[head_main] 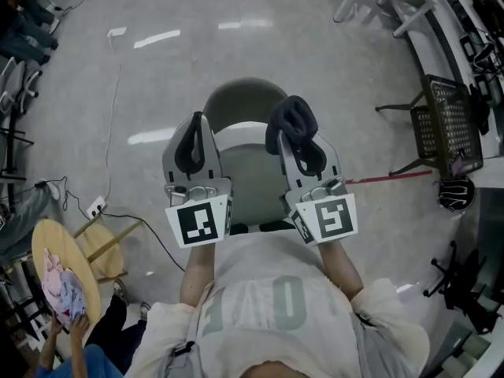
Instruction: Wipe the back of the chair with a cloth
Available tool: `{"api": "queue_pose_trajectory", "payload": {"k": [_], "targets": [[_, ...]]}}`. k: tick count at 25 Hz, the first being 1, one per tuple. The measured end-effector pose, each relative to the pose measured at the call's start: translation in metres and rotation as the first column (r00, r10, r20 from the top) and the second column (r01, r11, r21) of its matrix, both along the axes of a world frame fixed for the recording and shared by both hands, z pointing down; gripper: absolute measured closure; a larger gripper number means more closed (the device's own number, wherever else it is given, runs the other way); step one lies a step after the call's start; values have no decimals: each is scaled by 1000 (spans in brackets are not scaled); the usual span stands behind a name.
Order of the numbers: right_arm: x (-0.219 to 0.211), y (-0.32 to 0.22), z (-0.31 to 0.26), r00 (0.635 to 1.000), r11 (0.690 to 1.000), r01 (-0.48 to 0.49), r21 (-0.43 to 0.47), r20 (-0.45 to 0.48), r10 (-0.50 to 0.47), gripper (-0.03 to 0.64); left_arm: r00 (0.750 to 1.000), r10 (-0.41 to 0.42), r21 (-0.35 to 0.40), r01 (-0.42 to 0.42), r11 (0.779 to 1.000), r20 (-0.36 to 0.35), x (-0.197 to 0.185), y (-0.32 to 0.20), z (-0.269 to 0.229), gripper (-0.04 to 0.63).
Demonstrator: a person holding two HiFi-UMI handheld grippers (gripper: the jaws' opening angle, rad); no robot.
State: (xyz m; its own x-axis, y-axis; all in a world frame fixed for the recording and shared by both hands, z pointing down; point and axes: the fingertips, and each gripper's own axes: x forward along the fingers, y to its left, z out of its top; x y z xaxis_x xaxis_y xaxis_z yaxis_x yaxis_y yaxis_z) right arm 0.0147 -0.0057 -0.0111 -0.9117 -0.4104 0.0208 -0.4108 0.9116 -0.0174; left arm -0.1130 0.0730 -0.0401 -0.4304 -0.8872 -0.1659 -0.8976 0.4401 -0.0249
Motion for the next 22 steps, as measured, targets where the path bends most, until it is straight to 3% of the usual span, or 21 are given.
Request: {"api": "queue_pose_trajectory", "payload": {"k": [7, 11, 17, 22], "targets": [[-32, -14, 24, 1000, 1000, 20, -12, -18, -20, 555, 1000, 31, -47, -31, 998, -4, -9, -23, 25, 581], [-74, -23, 74, 998, 998, 39, -58, -41, -41, 555, 1000, 24, -135, -26, 990, -12, -33, -30, 83, 581], [-139, -36, 172, 992, 985, 115, -131, -44, -121, 555, 999, -17, -182, 8, 983, -46, -69, -42, 187, 581], [-180, -37, 225, 981, 972, 189, -141, -13, -193, 555, 995, -67, -207, 49, 977, -81, -90, -32, 255, 581]]}}
